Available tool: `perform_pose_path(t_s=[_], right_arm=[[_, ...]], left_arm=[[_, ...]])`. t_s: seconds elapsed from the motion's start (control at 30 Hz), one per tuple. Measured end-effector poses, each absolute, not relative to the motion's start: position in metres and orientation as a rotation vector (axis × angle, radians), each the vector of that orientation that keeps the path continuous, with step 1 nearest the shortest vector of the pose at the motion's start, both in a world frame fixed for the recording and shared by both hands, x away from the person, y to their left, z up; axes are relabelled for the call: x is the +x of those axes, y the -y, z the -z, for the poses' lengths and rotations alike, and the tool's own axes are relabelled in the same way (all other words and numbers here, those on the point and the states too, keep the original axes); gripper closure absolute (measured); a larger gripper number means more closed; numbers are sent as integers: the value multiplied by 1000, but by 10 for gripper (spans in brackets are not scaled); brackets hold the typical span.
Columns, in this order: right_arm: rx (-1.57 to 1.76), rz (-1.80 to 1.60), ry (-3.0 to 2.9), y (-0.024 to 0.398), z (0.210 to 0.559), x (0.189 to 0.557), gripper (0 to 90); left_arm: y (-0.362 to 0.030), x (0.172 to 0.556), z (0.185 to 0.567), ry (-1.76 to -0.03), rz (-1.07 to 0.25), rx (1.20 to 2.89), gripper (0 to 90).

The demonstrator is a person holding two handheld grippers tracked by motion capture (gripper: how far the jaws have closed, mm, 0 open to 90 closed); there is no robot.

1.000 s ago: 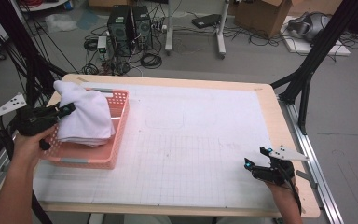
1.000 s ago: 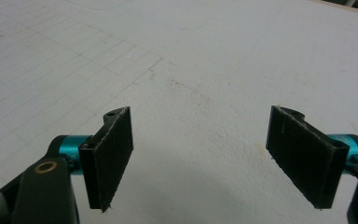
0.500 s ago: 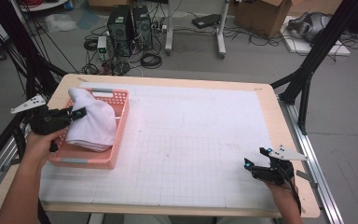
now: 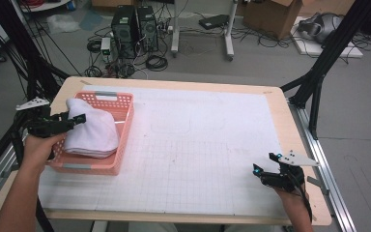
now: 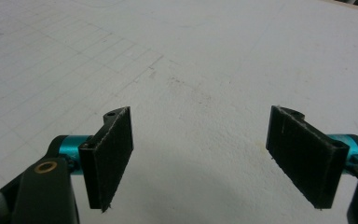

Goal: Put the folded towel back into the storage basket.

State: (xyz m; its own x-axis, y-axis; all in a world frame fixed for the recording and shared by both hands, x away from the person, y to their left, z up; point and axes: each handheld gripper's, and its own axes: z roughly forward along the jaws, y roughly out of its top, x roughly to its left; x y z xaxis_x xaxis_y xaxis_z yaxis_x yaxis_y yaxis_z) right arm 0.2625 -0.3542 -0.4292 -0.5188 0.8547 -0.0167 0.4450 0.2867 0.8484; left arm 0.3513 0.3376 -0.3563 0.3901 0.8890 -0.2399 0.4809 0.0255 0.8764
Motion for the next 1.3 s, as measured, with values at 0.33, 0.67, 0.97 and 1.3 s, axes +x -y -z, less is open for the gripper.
perform_pose_path(t_s=[0.33, 0.67, 0.97, 1.3], right_arm=[[1153, -1145, -2089, 353, 430, 264, 219], [1158, -1145, -2093, 353, 430, 263, 219], [1154, -1145, -2095, 353, 430, 264, 219], [1143, -1139, -2107, 349, 431, 265, 219]], left_arm=[[-323, 347, 349, -1266, -614, 1655, 364], [-285, 372, 383, -1380, -613, 1940, 422], [-273, 385, 404, -1478, -567, 2055, 370], [-266, 390, 411, -1210, -424, 2051, 419]])
